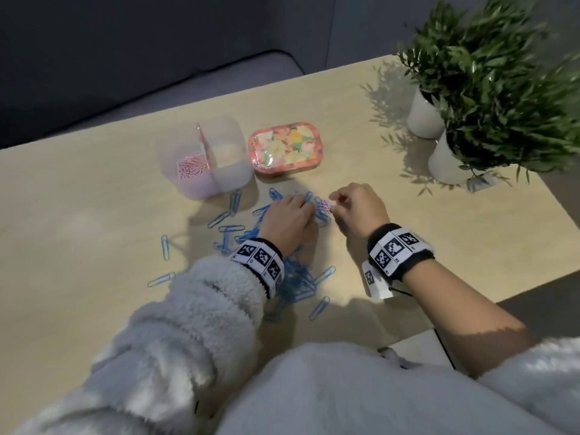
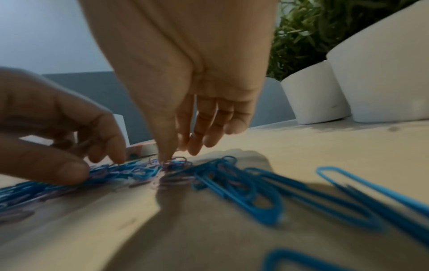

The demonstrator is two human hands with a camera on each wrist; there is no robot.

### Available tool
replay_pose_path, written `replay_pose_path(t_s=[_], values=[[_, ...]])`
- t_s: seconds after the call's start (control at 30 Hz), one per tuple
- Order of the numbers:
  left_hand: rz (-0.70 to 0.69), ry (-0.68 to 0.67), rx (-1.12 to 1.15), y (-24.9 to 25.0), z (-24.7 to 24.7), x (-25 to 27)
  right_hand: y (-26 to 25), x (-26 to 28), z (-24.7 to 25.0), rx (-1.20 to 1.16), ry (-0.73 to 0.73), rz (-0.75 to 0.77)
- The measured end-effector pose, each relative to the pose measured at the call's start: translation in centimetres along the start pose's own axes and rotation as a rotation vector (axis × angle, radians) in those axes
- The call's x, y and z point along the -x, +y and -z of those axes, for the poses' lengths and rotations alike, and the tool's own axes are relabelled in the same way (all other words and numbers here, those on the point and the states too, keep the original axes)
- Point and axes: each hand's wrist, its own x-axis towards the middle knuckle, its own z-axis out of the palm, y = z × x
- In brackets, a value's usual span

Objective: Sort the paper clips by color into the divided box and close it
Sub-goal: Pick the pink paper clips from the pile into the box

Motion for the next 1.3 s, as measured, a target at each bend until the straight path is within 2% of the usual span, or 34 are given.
replay_pose_path(t_s=[0.1, 0.2, 0.43, 0.57, 0.67, 0.77, 0.93, 1.07, 1.17, 1.23, 1.3], values=[[0.01, -0.033, -0.033, -0.4, -0.5, -0.6, -0.9, -1.1, -0.5, 0.165, -0.07, 0.11], [0.031, -0.074, -0.038, -1.0, -0.5, -0.5, -0.9, -1.2, -0.7, 0.129, -0.045, 0.121], [0.038, 0.028, 0.07, -1.0, 0.5, -1.1, 1.3, -0.2, 1.3, -0.706, 0.091, -0.198], [-0.035, -0.037, 0.094, 0.2, 0.8, -3.0, 2.0, 0.5, 2.2, -0.901, 0.034, -0.273], [-0.086, -0.109, 0.082, 0.5, 0.5, -3.3, 2.4, 0.9, 2.5, -1.079, 0.092, -0.398], [-0.036, -0.087, 0.087, 0.0, 0.3, -3.6, 2.9, 1.5, 3.0, -1.264, 0.127, -0.412], [0.027, -0.071, 0.137, -0.7, 0.4, -3.6, 3.2, 2.0, 3.9, -1.454, 0.022, -0.473], [0.125, 0.081, 0.282, -1.1, 0.5, -4.3, 2.8, 1.9, 4.4, -1.393, 0.019, -0.481], [0.048, 0.105, 0.16, -0.4, 0.4, -4.8, 2.5, 1.5, 4.0, -1.234, 0.075, -0.479], [0.001, 0.079, 0.094, 0.5, 0.3, -5.1, 3.0, 1.2, 3.2, -1.061, 0.104, -0.452], [0.019, 0.043, 0.065, 1.3, 0.1, -5.2, 3.6, 1.0, 2.5, -0.727, 0.061, -0.366]])
